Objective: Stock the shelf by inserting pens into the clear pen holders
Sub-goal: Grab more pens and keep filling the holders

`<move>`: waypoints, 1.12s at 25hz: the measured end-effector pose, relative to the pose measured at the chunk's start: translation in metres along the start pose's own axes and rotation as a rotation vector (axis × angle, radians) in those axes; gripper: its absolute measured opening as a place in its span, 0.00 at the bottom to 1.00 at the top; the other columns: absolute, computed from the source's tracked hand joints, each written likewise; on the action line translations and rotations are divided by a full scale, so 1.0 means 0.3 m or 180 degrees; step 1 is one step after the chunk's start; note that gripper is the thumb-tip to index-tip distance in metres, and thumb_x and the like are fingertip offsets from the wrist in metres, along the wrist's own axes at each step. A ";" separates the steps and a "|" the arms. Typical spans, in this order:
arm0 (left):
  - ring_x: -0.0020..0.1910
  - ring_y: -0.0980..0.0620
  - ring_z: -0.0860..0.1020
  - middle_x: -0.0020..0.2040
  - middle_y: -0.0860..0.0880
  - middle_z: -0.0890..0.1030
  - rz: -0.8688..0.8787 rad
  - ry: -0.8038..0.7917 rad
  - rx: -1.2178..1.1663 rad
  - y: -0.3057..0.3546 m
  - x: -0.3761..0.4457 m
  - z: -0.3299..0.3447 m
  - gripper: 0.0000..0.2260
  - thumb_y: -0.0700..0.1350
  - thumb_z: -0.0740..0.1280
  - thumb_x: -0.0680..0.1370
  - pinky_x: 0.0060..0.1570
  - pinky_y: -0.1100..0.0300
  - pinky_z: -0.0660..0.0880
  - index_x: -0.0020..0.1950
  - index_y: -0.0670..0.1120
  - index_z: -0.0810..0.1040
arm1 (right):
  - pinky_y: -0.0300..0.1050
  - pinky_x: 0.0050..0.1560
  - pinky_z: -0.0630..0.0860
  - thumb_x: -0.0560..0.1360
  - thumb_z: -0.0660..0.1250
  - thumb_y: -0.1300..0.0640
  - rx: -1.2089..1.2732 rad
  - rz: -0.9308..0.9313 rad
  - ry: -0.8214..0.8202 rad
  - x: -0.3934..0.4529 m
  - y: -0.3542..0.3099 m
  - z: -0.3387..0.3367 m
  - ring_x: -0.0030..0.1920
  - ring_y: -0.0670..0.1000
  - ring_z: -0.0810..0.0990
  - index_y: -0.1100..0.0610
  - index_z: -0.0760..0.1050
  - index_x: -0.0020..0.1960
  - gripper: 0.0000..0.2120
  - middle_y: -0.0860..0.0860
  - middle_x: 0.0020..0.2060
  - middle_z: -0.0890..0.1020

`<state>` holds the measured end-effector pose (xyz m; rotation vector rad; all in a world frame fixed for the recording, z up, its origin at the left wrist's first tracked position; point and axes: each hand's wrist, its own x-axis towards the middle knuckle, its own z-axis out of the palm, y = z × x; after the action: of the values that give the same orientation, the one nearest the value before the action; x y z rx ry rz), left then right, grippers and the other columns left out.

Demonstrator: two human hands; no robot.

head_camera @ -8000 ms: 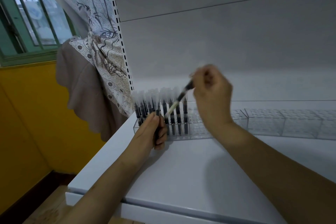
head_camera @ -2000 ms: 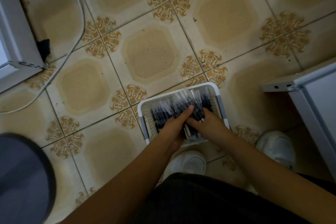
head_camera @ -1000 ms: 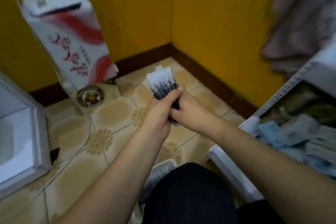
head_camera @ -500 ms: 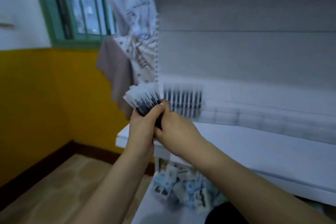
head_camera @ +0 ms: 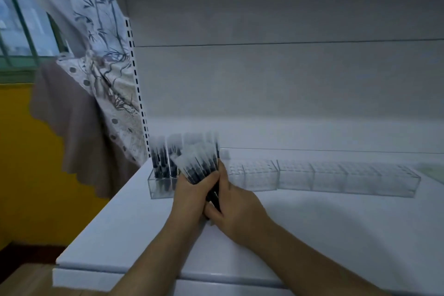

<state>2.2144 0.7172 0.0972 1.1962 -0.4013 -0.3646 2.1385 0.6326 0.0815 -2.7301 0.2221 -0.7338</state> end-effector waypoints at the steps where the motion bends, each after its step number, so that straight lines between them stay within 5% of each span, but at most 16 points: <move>1: 0.49 0.41 0.84 0.50 0.40 0.85 0.0002 -0.0067 0.0052 -0.005 0.015 -0.009 0.13 0.35 0.71 0.75 0.49 0.44 0.81 0.59 0.42 0.80 | 0.48 0.41 0.79 0.78 0.55 0.38 -0.0057 -0.0083 0.0335 -0.002 0.016 0.026 0.43 0.53 0.81 0.59 0.40 0.80 0.42 0.55 0.52 0.81; 5: 0.42 0.39 0.84 0.46 0.38 0.85 0.0008 -0.0210 0.0220 -0.013 0.021 -0.031 0.11 0.37 0.73 0.74 0.34 0.52 0.80 0.56 0.41 0.80 | 0.40 0.65 0.71 0.77 0.56 0.35 0.1270 0.0112 -0.0442 -0.018 0.055 0.017 0.66 0.41 0.72 0.44 0.38 0.80 0.40 0.44 0.70 0.70; 7: 0.45 0.38 0.84 0.47 0.37 0.84 0.0025 -0.0241 0.0197 -0.014 0.016 -0.037 0.12 0.37 0.74 0.73 0.40 0.47 0.81 0.56 0.41 0.80 | 0.29 0.57 0.70 0.81 0.61 0.45 0.1690 0.0175 -0.0406 -0.014 0.066 -0.022 0.55 0.30 0.75 0.34 0.50 0.76 0.29 0.39 0.60 0.77; 10: 0.47 0.36 0.84 0.46 0.38 0.85 0.0061 -0.0233 0.0266 -0.008 0.005 -0.037 0.12 0.37 0.76 0.72 0.48 0.36 0.80 0.54 0.41 0.81 | 0.34 0.43 0.74 0.79 0.68 0.55 0.1821 0.0310 0.0044 -0.015 0.072 -0.054 0.39 0.40 0.80 0.28 0.62 0.62 0.26 0.46 0.39 0.83; 12: 0.47 0.35 0.84 0.47 0.37 0.84 0.0043 -0.0230 0.0246 -0.002 -0.003 -0.033 0.13 0.37 0.76 0.71 0.47 0.36 0.80 0.55 0.41 0.81 | 0.37 0.45 0.76 0.78 0.69 0.58 0.1957 0.0406 0.0067 -0.020 0.065 -0.064 0.42 0.45 0.83 0.30 0.68 0.59 0.24 0.48 0.39 0.85; 17: 0.40 0.36 0.84 0.44 0.35 0.84 0.0066 -0.0169 0.0296 0.003 -0.014 -0.030 0.16 0.36 0.77 0.70 0.36 0.44 0.81 0.56 0.40 0.78 | 0.28 0.38 0.69 0.81 0.63 0.63 0.1707 0.0249 0.0008 -0.019 0.070 -0.059 0.36 0.36 0.79 0.43 0.76 0.48 0.14 0.33 0.33 0.81; 21: 0.45 0.39 0.85 0.47 0.39 0.85 0.0166 -0.0077 0.0403 -0.004 -0.023 -0.028 0.18 0.36 0.77 0.70 0.44 0.41 0.82 0.57 0.42 0.78 | 0.43 0.40 0.76 0.83 0.59 0.55 0.1746 0.0451 0.0307 -0.016 0.076 -0.038 0.37 0.45 0.81 0.52 0.74 0.53 0.05 0.46 0.39 0.84; 24: 0.44 0.39 0.85 0.47 0.40 0.85 0.0255 0.0096 0.0500 -0.012 -0.013 -0.031 0.20 0.39 0.78 0.67 0.44 0.40 0.82 0.57 0.43 0.78 | 0.47 0.42 0.77 0.82 0.60 0.52 0.1740 0.0620 0.0219 -0.016 0.065 -0.034 0.36 0.47 0.82 0.55 0.73 0.51 0.08 0.49 0.38 0.84; 28: 0.47 0.47 0.85 0.48 0.46 0.86 0.0438 0.0381 0.0617 -0.006 -0.001 -0.038 0.21 0.41 0.80 0.65 0.50 0.44 0.82 0.56 0.48 0.78 | 0.35 0.44 0.76 0.80 0.65 0.52 0.1818 0.0589 0.0470 0.004 0.057 -0.071 0.45 0.45 0.81 0.53 0.79 0.51 0.06 0.46 0.44 0.83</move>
<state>2.2196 0.7261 0.0920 1.3638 -0.4193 -0.1364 2.1275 0.6109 0.0941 -2.0906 0.2486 -0.7998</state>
